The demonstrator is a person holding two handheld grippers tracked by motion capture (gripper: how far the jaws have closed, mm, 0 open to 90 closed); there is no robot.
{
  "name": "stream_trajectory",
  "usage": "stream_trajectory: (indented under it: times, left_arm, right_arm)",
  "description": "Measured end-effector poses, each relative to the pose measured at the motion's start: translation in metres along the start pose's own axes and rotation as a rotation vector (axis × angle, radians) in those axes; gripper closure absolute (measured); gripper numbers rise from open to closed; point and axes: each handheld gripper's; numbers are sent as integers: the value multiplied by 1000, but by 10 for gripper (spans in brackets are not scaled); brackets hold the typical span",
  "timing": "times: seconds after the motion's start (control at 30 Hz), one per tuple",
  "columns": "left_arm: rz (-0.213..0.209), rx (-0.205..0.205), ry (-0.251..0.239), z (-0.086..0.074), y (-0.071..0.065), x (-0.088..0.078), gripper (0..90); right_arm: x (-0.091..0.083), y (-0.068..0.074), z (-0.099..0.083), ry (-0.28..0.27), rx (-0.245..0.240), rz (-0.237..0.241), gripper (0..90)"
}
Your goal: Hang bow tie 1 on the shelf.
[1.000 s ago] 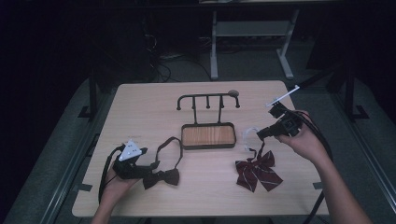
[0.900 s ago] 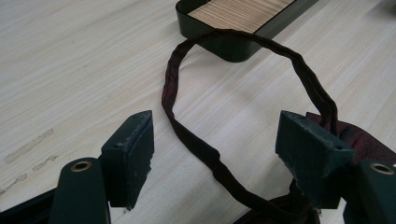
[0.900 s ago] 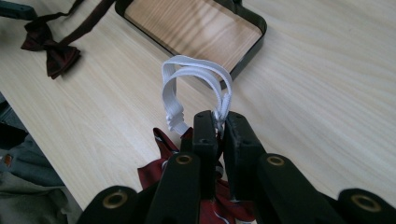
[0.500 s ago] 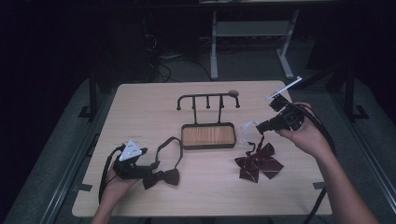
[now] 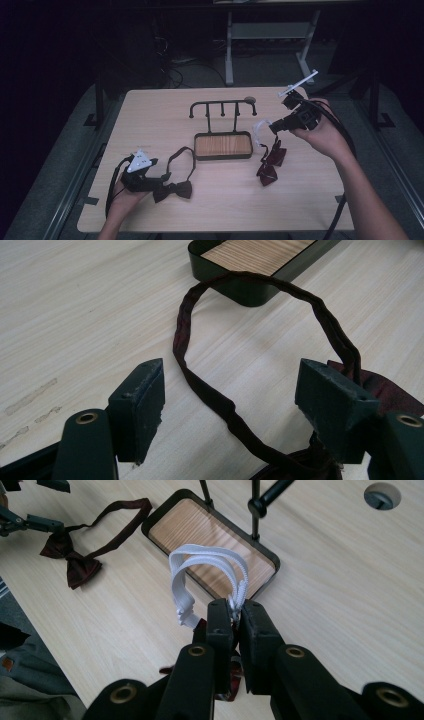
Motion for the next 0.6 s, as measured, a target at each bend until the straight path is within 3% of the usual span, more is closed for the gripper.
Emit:
stream_trajectory:
  times: [0.6]
  left_arm:
    - [-4, 5, 12, 0, 0, -1, 285]
  right_arm:
    - [5, -6, 35, -6, 9, -30, 833]
Point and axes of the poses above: each handheld gripper's, and its own axes: x roughly forward along the jaws, z roughly out of its top, y roughly to its left, and after that the axes turned 1 degree about x, right-handed
